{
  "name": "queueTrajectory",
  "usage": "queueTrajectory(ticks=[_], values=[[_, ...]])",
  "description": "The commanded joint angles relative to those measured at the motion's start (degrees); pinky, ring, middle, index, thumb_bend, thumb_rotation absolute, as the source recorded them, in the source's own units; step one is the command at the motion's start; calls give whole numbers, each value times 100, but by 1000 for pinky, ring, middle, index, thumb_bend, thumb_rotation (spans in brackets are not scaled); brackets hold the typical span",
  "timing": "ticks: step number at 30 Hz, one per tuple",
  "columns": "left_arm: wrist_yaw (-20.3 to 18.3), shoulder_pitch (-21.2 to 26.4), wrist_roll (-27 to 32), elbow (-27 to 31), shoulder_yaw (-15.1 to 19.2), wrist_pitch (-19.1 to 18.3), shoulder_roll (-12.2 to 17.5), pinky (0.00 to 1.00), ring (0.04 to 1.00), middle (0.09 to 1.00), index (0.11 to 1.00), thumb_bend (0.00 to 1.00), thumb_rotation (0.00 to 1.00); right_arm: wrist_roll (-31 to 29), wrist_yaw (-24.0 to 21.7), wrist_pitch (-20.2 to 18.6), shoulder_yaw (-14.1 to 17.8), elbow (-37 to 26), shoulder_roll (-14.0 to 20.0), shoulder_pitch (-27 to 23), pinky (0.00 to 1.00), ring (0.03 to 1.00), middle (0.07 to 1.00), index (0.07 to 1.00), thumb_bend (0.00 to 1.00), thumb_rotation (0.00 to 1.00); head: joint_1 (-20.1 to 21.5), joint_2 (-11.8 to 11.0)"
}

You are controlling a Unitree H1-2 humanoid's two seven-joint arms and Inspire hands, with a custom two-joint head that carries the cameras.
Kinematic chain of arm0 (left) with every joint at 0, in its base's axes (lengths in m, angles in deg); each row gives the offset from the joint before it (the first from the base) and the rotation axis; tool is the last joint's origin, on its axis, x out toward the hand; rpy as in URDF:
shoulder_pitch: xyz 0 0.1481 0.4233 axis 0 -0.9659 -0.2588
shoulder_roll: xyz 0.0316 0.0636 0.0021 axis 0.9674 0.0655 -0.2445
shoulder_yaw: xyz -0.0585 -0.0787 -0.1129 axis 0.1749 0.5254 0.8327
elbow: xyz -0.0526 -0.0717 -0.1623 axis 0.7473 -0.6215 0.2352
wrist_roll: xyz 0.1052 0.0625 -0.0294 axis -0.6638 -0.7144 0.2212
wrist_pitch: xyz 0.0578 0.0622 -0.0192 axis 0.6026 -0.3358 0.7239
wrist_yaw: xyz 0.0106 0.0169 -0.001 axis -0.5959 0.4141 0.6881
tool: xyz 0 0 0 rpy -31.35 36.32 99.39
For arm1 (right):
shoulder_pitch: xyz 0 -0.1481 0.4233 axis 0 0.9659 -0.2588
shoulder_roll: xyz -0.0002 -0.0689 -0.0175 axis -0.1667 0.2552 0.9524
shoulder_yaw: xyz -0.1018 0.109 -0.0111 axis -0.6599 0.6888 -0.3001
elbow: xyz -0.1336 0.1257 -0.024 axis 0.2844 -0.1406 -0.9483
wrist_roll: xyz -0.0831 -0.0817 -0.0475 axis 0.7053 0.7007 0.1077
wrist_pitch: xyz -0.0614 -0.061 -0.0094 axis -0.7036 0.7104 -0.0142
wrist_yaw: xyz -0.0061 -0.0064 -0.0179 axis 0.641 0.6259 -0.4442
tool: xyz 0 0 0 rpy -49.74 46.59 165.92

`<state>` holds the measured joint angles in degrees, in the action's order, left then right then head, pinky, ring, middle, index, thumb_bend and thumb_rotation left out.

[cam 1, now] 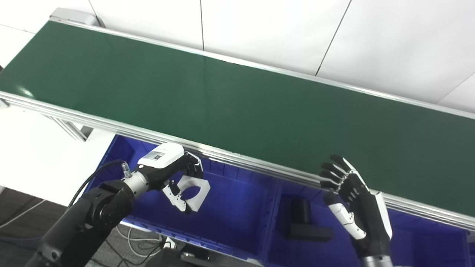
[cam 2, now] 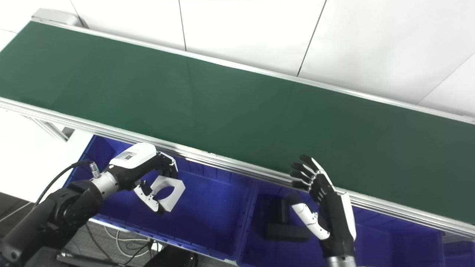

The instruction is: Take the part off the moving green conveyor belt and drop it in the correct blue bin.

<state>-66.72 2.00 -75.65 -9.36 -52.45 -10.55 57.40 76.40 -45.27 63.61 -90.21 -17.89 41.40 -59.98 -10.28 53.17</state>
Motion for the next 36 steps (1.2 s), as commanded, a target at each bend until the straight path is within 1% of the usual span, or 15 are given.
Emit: queueTrajectory(ticks=[1,11,15,18,19,20,21,22,23,25,26,29,32,34,36], values=[[231,-7,-124,9,8,106,64,604,473,457,512,502,0,-95,-46,-6,26,-228,10,-44,677,759,795,871,644,618,1,-5],[324,-25,-293,-96,-25,45,39,637,468,445,527,500,0,-111,-50,45,22,-166,17,-69,673,757,794,870,634,608,-2,-53],[330,-23,-400,-62,-15,-28,30,593,455,446,527,501,0,-71,-38,19,8,-186,4,-65,671,756,794,872,632,611,10,-77],[300,-43,-597,83,-24,-108,55,568,450,486,517,503,0,-54,-29,36,-1,-177,-10,-64,668,755,793,872,633,613,25,-96],[305,-55,-645,125,-18,-125,55,601,575,615,623,639,0,-49,-26,43,-4,-168,-13,-64,668,755,794,873,634,613,30,-100],[283,-71,-690,192,-6,-166,53,623,653,696,689,724,0,-54,-28,55,-6,-153,-15,-65,668,755,794,873,634,614,37,-127],[262,-81,-723,238,3,-195,50,652,723,770,756,783,0,-58,-30,64,-8,-143,-16,-67,670,756,794,873,636,614,37,-127],[192,-93,-795,346,14,-276,44,667,759,809,790,814,0,-43,-26,94,-12,-124,-18,-71,670,756,795,874,638,615,49,-137],[142,-102,-847,425,20,-336,40,702,831,889,879,892,0,-30,-23,116,-15,-112,-20,-74,668,755,794,873,631,615,49,-137],[77,-100,-1001,526,1,-424,69,735,892,956,953,941,0,-9,-13,149,-20,-92,-31,-79,665,753,793,871,630,613,63,-157],[46,-100,-1089,584,-11,-463,91,737,895,959,957,944,0,-10,-10,135,-21,-96,-39,-76,665,753,792,871,630,613,73,-169],[-87,-102,-1219,710,-8,-543,135,804,954,983,985,958,0,-25,-10,107,-28,-105,-52,-68,671,756,794,873,634,610,104,-178],[-128,-127,-1349,864,19,-533,162,820,956,979,982,949,0,-4,0,104,-35,-107,-64,-58,673,758,794,875,628,606,154,-203],[-137,-158,-1408,1010,50,-525,158,809,949,971,979,881,0,28,8,97,-39,-110,-72,-52,671,756,793,874,630,609,177,-221],[-84,-177,-1443,1125,71,-473,160,803,946,968,978,866,0,36,10,109,-39,-100,-78,-48,671,755,793,874,630,611,212,-241]])
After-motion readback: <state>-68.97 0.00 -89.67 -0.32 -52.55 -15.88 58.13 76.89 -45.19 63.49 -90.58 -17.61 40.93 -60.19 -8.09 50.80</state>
